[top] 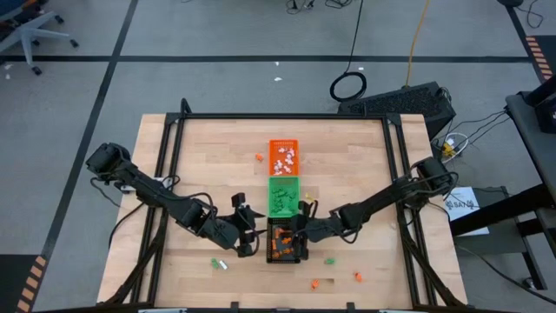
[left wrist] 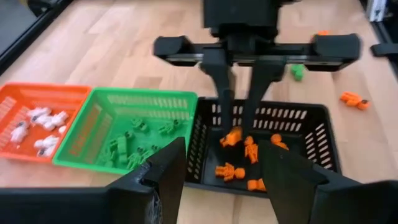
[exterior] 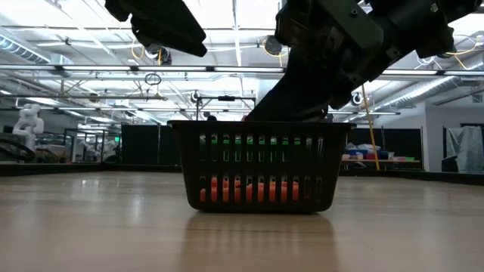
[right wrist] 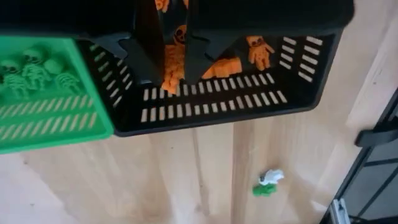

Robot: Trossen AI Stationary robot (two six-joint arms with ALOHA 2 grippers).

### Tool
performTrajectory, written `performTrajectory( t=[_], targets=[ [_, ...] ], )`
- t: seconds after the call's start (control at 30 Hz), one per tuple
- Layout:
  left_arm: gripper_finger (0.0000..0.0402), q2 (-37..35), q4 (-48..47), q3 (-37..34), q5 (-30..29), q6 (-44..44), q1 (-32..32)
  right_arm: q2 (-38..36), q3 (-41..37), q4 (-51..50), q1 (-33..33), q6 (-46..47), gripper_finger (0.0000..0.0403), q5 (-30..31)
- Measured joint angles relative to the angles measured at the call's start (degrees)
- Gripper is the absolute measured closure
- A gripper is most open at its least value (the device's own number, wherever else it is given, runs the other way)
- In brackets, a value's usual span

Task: Sort Halloween decoration
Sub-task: Put the orange skeleton toy into the black bin

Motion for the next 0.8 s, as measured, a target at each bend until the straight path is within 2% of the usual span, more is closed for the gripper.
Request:
performTrajectory(
  t=[0.43,0.7,0.8],
  targets=[
    [0.0204,0.0,-0.23,0.0,-0.92,-0.47,0.0,-1.06,0.18,-4.06,0.04,-3.86,0.0266,-1.52],
    [0.0204,0.0,-0.19,0.0,-0.92,-2.01,-0.07,-8.27,0.18,-7.82,1.83,-9.49,0.0263,-1.49],
    [0.0204,0.0,-0.23,0.0,-0.9,-3.25,-0.15,-12.56,0.2,-13.59,3.39,-8.58,0.0267,-1.54]
  ],
)
